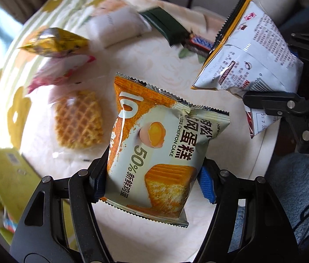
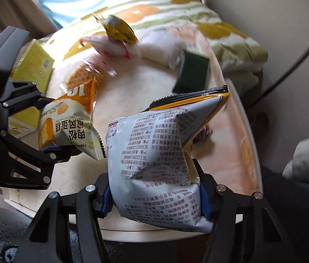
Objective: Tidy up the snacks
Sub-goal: 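Grasp the orange cake pack with the left tool while the right grasps a white bag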
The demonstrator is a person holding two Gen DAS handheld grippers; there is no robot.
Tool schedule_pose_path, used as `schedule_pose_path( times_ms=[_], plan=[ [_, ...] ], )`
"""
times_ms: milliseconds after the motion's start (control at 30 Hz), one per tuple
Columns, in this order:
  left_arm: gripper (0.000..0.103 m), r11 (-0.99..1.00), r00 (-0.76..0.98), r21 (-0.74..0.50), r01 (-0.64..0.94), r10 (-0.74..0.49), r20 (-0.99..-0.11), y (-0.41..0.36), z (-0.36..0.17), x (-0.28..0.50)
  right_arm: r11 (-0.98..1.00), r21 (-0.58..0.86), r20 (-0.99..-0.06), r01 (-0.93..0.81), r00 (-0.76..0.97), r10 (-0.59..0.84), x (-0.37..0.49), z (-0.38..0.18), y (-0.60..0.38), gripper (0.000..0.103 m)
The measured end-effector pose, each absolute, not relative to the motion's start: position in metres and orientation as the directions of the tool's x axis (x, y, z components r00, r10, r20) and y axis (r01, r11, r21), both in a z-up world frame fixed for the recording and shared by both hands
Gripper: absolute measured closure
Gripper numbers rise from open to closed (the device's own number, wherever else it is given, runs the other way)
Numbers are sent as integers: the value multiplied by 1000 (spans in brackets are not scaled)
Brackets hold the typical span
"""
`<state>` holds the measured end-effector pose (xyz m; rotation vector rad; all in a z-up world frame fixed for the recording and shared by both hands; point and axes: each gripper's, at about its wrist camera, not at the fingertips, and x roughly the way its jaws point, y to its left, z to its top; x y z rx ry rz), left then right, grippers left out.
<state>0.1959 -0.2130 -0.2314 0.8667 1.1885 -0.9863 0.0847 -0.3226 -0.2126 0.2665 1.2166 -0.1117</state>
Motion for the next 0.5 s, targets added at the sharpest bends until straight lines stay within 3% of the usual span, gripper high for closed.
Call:
schedule_pose_path(
  times_ms=[500],
  plan=[
    [38, 736, 336, 73, 673, -217, -917, -136, -120, 205, 991, 77, -836, -106, 535, 122, 123, -108, -294, 47]
  ],
)
